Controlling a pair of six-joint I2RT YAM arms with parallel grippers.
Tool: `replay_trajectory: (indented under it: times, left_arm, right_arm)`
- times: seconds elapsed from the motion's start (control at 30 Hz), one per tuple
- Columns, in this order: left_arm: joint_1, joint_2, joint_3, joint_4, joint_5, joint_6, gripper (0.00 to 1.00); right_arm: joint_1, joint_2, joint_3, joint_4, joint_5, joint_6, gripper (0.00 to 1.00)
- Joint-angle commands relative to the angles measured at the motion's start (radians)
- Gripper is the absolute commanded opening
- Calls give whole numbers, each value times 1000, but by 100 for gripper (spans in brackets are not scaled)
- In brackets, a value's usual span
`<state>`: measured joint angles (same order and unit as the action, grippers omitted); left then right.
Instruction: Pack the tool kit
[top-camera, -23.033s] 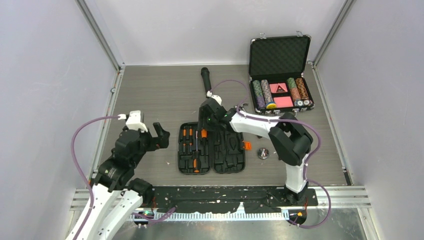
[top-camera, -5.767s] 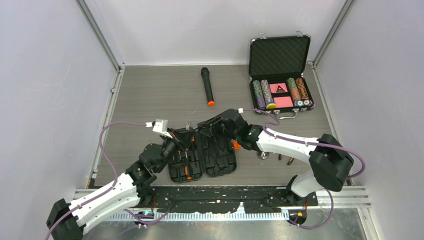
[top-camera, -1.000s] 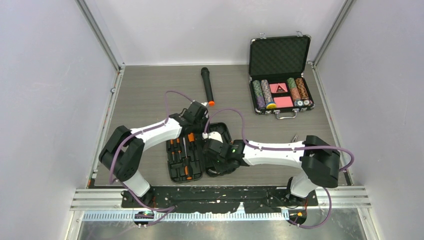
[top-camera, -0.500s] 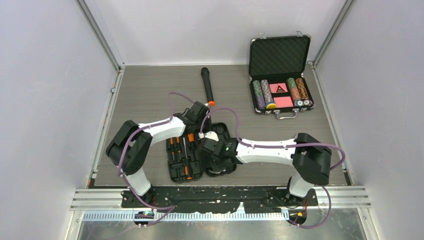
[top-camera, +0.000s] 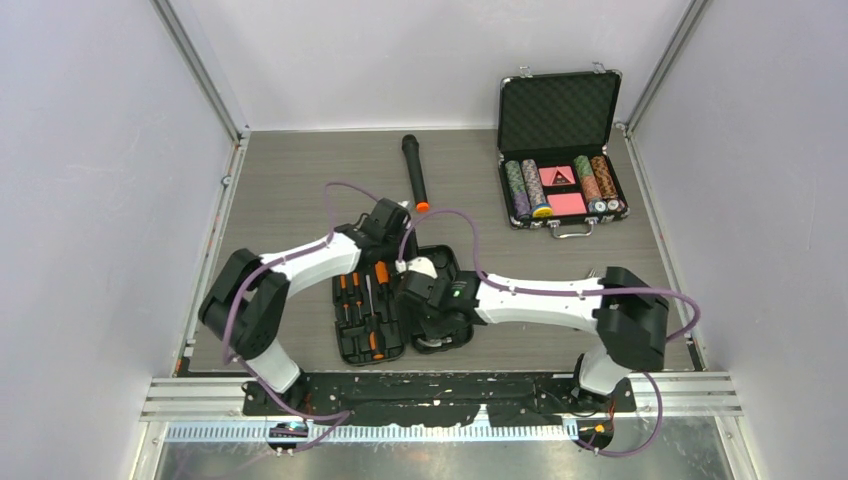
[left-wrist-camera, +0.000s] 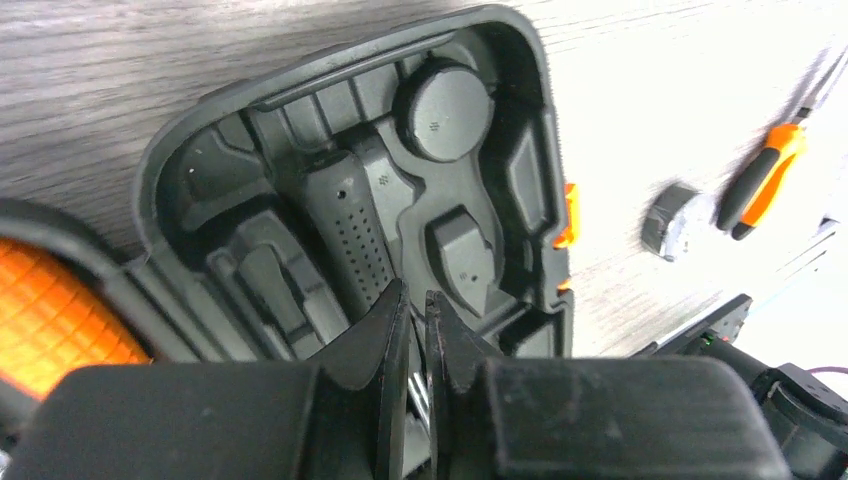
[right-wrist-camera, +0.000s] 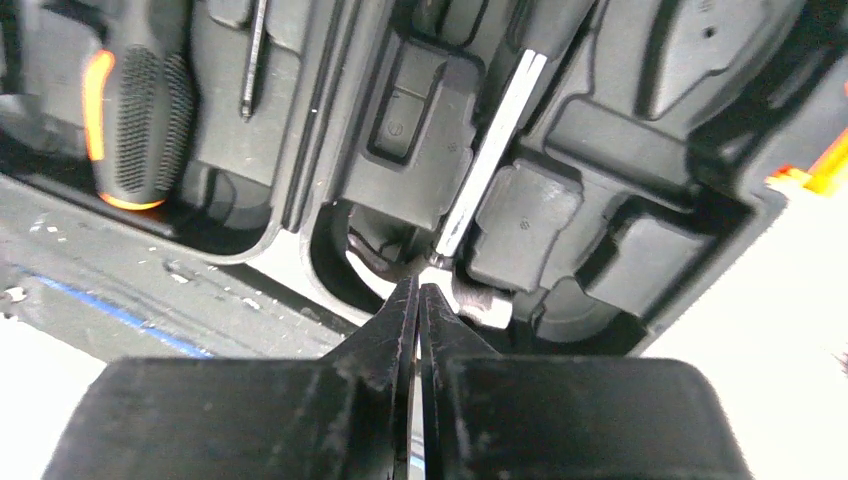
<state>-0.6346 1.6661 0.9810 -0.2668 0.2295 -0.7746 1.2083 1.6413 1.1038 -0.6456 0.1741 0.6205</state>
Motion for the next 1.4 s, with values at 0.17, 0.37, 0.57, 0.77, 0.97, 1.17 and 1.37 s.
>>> replay_trajectory:
  times: [0.17,0.37,0.57,0.77,0.97,1.17,1.37]
  left_arm:
    - [5,-117,78,-76,-39,58,16]
    - [-1,-65,69,-81,-41,59,14]
    - [-6,16,83,-87,-42,57,8]
    - [-7,52,85,-106,-59,57,3]
    - [-7,66,78,-109,-67,52,0]
    - [-7,81,67,-103,-65,44,0]
    - [-7,86,53,-98,-64,41,0]
  right_arm:
    - [-23,-157,28,-26,56,-14,7]
    - [-20,-116,-25,25,4,13,7]
    - [-22,-72,-37,48,-9,13,6]
    - [-21,-35,-54,70,-34,12,6]
    - [-21,-1,-53,64,-52,15,6]
    - [-21,53,-67,23,-64,31,5]
    - [-28,97,-117,19,-98,76,5]
